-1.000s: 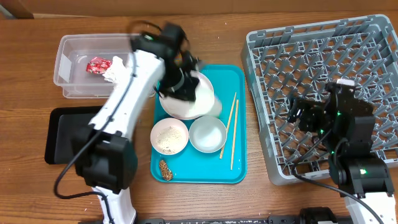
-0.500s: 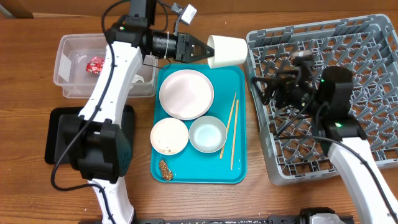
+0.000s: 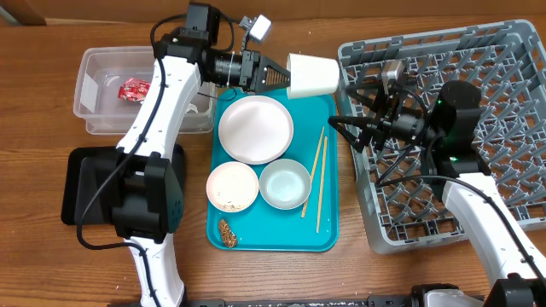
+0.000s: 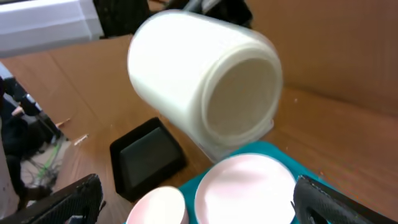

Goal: Sort waste into correct bins and load items into the dishwasher
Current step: 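Lift the cup and hand it to the right gripper over the rack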

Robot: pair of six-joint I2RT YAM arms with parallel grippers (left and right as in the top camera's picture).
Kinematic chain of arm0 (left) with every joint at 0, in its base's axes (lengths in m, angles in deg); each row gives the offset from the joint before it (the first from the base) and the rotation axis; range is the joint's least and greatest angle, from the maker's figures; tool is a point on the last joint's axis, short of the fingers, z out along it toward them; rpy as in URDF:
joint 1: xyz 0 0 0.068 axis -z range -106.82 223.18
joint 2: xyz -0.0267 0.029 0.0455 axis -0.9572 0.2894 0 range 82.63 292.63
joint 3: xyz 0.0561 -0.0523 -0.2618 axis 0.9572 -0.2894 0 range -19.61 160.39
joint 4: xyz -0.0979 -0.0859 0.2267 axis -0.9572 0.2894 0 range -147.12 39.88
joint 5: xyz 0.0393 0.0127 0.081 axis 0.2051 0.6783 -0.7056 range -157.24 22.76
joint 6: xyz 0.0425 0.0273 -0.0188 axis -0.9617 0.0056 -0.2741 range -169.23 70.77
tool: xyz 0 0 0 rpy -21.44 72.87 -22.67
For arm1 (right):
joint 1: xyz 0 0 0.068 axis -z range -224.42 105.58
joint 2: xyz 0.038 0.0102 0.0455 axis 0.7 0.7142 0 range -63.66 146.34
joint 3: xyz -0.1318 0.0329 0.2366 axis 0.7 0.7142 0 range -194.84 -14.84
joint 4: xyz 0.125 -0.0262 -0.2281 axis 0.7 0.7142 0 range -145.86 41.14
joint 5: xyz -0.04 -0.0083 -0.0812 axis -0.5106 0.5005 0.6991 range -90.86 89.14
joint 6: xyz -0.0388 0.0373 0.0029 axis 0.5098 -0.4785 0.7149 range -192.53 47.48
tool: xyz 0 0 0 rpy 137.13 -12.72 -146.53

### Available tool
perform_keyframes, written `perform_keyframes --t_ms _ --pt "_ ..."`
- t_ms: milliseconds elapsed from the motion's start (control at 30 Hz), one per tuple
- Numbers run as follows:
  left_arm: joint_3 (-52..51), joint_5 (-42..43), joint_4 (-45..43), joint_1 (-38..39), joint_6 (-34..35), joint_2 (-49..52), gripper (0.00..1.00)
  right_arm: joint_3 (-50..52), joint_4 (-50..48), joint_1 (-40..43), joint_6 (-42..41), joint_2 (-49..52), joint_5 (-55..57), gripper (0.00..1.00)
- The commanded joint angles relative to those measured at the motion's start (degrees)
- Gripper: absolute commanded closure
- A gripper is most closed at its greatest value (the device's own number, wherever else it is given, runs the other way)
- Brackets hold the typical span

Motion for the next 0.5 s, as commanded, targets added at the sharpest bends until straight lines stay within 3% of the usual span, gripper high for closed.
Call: perform_keyframes --t_ms 0,467 --pt "0.15 -3.15 2.67 0.72 -1.29 0.66 0.96 -1.14 -1.88 0.15 1.05 0.5 0.42 0.0" --pt "0.15 -4.7 12.79 4.94 -7.93 0.66 0.96 -1.14 -2.97 0.15 3.34 1.31 3.5 0.0"
